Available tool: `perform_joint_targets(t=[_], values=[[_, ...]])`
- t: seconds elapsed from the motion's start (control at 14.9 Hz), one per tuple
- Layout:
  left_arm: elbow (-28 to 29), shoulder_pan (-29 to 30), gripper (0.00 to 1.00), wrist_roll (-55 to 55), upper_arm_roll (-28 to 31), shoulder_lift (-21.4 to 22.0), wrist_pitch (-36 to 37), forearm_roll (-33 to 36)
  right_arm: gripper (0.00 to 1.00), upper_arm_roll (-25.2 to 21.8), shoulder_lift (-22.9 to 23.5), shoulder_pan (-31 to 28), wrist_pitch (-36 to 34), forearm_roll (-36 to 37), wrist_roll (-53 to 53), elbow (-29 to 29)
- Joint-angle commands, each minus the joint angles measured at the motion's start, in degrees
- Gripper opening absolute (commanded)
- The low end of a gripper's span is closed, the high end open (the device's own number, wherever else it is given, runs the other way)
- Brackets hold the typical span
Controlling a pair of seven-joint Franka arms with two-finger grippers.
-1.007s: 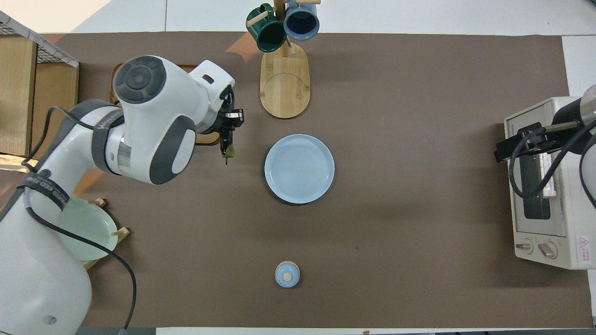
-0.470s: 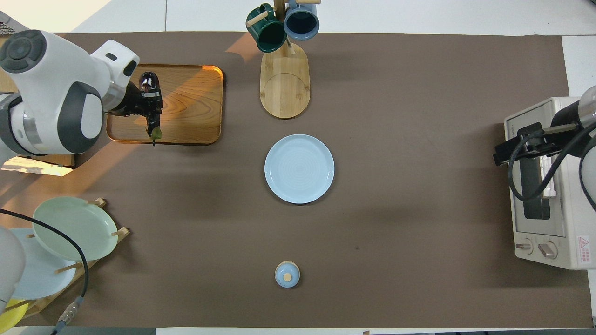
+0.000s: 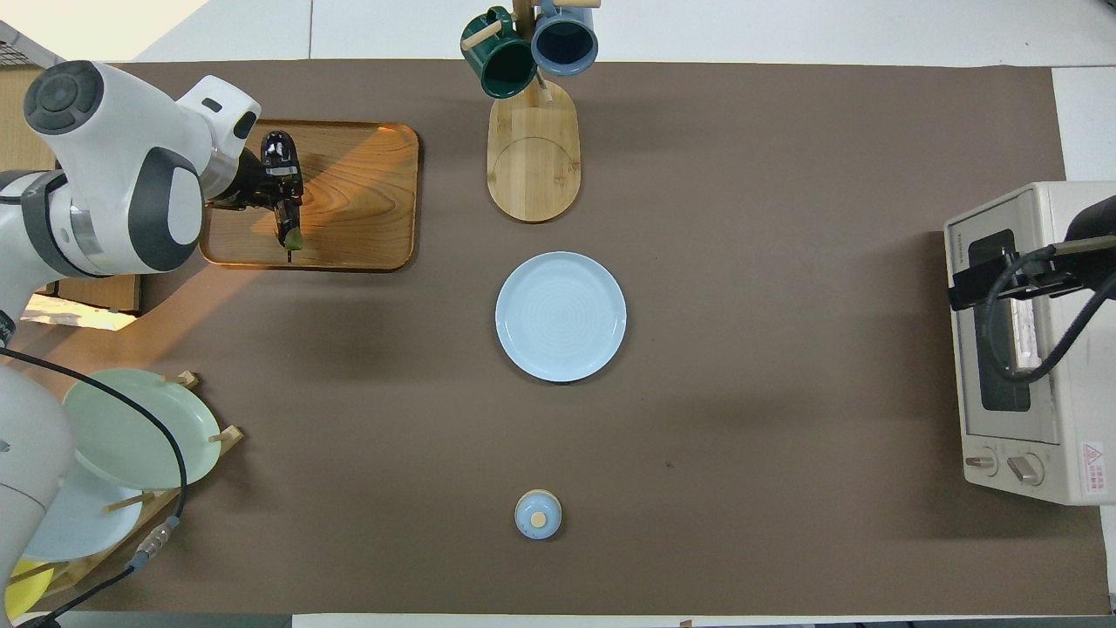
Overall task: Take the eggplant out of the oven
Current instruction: 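Lower the eggplant onto the wooden tray with the left gripper, then open the left gripper and draw it back from the tray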
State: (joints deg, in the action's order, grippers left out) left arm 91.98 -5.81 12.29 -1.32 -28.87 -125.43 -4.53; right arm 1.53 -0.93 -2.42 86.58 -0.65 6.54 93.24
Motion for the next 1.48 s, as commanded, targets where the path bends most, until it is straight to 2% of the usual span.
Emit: perform_joint_targets(t=[0.0, 0.47, 0.54, 0.6, 0.87, 1.41], values=[[-1.6, -0.6, 0.00, -0.4, 0.4, -2.0, -1.6, -0.2, 1.00, -1.2, -1.0, 0.6, 1.7, 0.8, -0.9, 1.9], [-0.6, -0.6, 0.00, -4.7, 0.4, -2.1, -3.2, -0.4, 1.00, -0.9, -0.8, -0.1, 1.7, 0.3, -0.7, 1.8], [-0.6, -0.5, 0.33, -6.0, 0.4, -2.1, -2.9, -0.4, 1.00, -0.8, -1.0, -0.1, 1.1, 0.3, -0.6, 1.8], [-0.7, -0.5, 0.99, -6.5, 0.5, -2.0, -2.5, -0.4, 1.00, -0.9, -1.0, -0.1, 1.3, 0.3, -0.6, 1.7], [-1.3, -0.3, 1.00, -7.3, 0.6, 0.5, 0.5, -0.4, 1.00, -0.9, -1.0, 0.0, 1.1, 0.3, -0.6, 1.8], [-1.1, -0.3, 1.00, -6.3, 2.4, 13.9, 15.1, -0.5, 1.00, -0.9, -1.0, 0.0, 1.1, 0.3, -0.6, 1.8]])
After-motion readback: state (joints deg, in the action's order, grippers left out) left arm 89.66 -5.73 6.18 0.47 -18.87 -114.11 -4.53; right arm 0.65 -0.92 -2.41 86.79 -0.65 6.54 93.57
